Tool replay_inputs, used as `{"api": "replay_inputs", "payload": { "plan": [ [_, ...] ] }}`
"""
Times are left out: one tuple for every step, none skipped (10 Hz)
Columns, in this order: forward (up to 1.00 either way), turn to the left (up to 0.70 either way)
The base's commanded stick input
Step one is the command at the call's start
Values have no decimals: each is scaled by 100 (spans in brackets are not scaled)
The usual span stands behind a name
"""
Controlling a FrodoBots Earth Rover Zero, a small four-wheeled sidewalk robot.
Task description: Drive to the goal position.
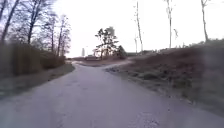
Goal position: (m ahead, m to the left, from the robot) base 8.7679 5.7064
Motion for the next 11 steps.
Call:
{"api": "replay_inputs", "payload": {
  "plan": [
    [100,1],
    [100,1],
    [100,1],
    [100,1],
    [100,1],
    [100,1],
    [100,1],
    [100,1],
    [100,1],
    [100,25],
    [100,41]
  ]
}}
